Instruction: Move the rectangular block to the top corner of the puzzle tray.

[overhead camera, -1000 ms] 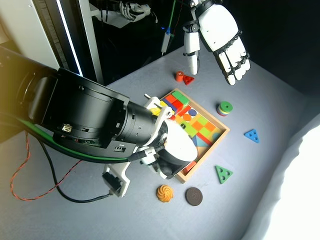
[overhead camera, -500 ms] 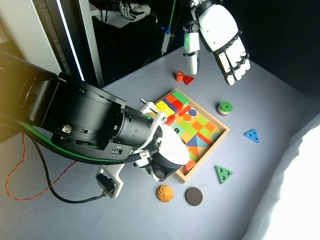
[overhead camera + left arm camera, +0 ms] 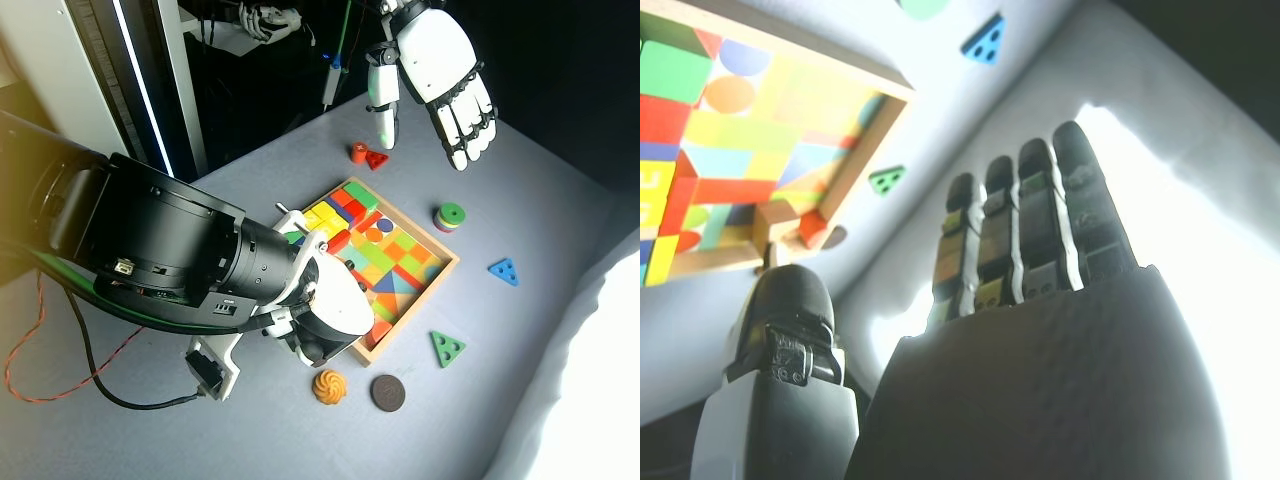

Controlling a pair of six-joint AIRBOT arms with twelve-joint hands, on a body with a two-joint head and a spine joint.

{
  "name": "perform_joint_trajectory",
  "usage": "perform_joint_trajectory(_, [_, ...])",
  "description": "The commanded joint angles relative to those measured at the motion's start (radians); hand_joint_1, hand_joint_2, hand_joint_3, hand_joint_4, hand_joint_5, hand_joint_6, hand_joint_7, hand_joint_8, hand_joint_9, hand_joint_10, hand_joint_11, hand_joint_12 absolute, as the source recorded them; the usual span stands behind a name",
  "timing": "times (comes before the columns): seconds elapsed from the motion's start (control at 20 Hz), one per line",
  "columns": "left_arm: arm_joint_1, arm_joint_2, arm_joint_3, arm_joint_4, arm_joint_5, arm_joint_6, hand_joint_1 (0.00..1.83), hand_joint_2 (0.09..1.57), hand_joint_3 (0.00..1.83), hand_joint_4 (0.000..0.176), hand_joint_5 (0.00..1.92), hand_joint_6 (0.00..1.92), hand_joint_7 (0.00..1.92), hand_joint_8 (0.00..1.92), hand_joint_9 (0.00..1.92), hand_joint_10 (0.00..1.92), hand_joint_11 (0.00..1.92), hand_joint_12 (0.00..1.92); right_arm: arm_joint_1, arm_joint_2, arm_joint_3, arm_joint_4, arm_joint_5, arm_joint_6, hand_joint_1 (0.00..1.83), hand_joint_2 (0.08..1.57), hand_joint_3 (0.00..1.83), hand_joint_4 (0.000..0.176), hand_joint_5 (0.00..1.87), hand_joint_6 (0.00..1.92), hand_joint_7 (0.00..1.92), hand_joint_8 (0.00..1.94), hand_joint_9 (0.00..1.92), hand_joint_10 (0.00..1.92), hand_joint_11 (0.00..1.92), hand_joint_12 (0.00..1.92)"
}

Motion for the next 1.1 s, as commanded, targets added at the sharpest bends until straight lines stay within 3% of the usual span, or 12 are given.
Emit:
perform_joint_trajectory(0.0, [-0.013, 0.012, -0.003, 0.085, -0.014, 0.001, 0.01, 1.29, 0.0, 0.0, 0.1, 0.0, 0.08, 0.0, 0.07, 0.0, 0.0, 0.13, -0.004, 0.018, 0.002, 0.002, -0.044, -0.012, 1.83, 1.16, 0.0, 0.024, 0.28, 0.01, 0.99, 1.94, 1.44, 1.92, 1.6, 1.92])
perform_joint_trajectory(0.05, [-0.013, 0.012, -0.003, 0.085, -0.014, 0.001, 0.01, 1.27, 0.0, 0.0, 0.11, 0.0, 0.09, 0.0, 0.08, 0.0, 0.0, 0.19, -0.006, 0.018, 0.005, 0.002, -0.048, -0.013, 1.83, 1.15, 0.0, 0.007, 0.26, 0.01, 1.09, 1.94, 1.48, 1.92, 1.63, 1.92])
perform_joint_trajectory(0.1, [-0.013, 0.012, -0.003, 0.085, -0.014, 0.001, 0.02, 1.28, 0.0, 0.0, 0.13, 0.0, 0.11, 0.0, 0.1, 0.01, 0.0, 0.25, -0.007, 0.018, 0.009, 0.002, -0.053, -0.013, 1.83, 1.16, 0.0, 0.0, 0.23, 0.01, 1.02, 1.94, 1.48, 1.92, 1.65, 1.92])
perform_joint_trajectory(0.2, [-0.013, 0.012, -0.003, 0.084, -0.014, 0.001, 0.01, 1.28, 0.0, 0.0, 0.1, 0.0, 0.08, 0.0, 0.08, 0.0, 0.0, 0.18, -0.007, 0.017, 0.014, 0.002, -0.057, -0.017, 1.83, 1.16, 0.0, 0.009, 0.23, 0.01, 1.08, 1.94, 1.48, 1.92, 1.65, 1.92])
perform_joint_trajectory(0.3, [-0.014, 0.012, -0.003, 0.084, -0.014, 0.001, 0.04, 1.27, 0.0, 0.0, 0.11, 0.0, 0.09, 0.0, 0.09, 0.0, 0.0, 0.22, -0.01, 0.017, 0.018, 0.002, -0.067, -0.026, 1.83, 1.15, 0.0, 0.002, 0.26, 0.01, 1.11, 1.94, 1.51, 1.92, 1.68, 1.92])
perform_joint_trajectory(0.4, [-0.014, 0.012, -0.003, 0.084, -0.015, 0.001, 0.03, 1.27, 0.0, 0.0, 0.12, 0.0, 0.1, 0.0, 0.1, 0.0, 0.0, 0.23, -0.015, 0.016, 0.022, 0.002, -0.072, -0.028, 1.83, 1.16, 0.0, 0.01, 0.25, 0.0, 1.1, 1.94, 1.49, 1.92, 1.65, 1.92])
perform_joint_trajectory(0.55, [-0.014, 0.011, -0.003, 0.084, -0.015, 0.001, 0.05, 1.27, 0.0, 0.0, 0.13, 0.0, 0.11, 0.0, 0.1, 0.0, 0.0, 0.27, -0.024, 0.012, 0.029, 0.002, -0.082, -0.03, 1.83, 1.15, 0.0, 0.005, 0.24, 0.01, 1.11, 1.94, 1.5, 1.92, 1.65, 1.92])
perform_joint_trajectory(0.6, [-0.014, 0.011, -0.003, 0.084, -0.015, 0.001, 0.03, 1.28, 0.0, 0.0, 0.12, 0.0, 0.09, 0.0, 0.09, 0.0, 0.0, 0.23, -0.026, 0.01, 0.03, 0.002, -0.084, -0.032, 1.83, 1.16, 0.0, 0.0, 0.23, 0.01, 0.99, 1.94, 1.49, 1.92, 1.65, 1.92])
perform_joint_trajectory(0.7, [-0.014, 0.011, -0.003, 0.083, -0.015, 0.001, 0.04, 1.27, 0.0, 0.0, 0.11, 0.0, 0.08, 0.0, 0.08, 0.0, 0.0, 0.17, -0.028, 0.004, 0.036, 0.002, -0.092, -0.038, 1.83, 1.15, 0.0, 0.011, 0.24, 0.01, 1.09, 1.94, 1.5, 1.92, 1.65, 1.92])
perform_joint_trajectory(1.0, [-0.014, 0.011, -0.003, 0.082, -0.015, 0.001, 0.07, 1.26, 0.0, 0.0, 0.12, 0.0, 0.1, 0.0, 0.08, 0.0, 0.0, 0.18, -0.029, -0.012, 0.067, 0.002, -0.099, -0.05, 1.83, 1.16, 0.0, 0.0, 0.25, 0.0, 1.05, 1.94, 1.48, 1.92, 1.61, 1.92])
perform_joint_trajectory(1.05, [-0.014, 0.011, -0.003, 0.082, -0.015, 0.001, 0.09, 1.25, 0.0, 0.0, 0.13, 0.0, 0.11, 0.0, 0.09, 0.0, 0.0, 0.2, -0.029, -0.015, 0.072, 0.003, -0.102, -0.052, 1.83, 1.16, 0.0, 0.018, 0.25, 0.0, 1.09, 1.94, 1.48, 1.92, 1.62, 1.92])
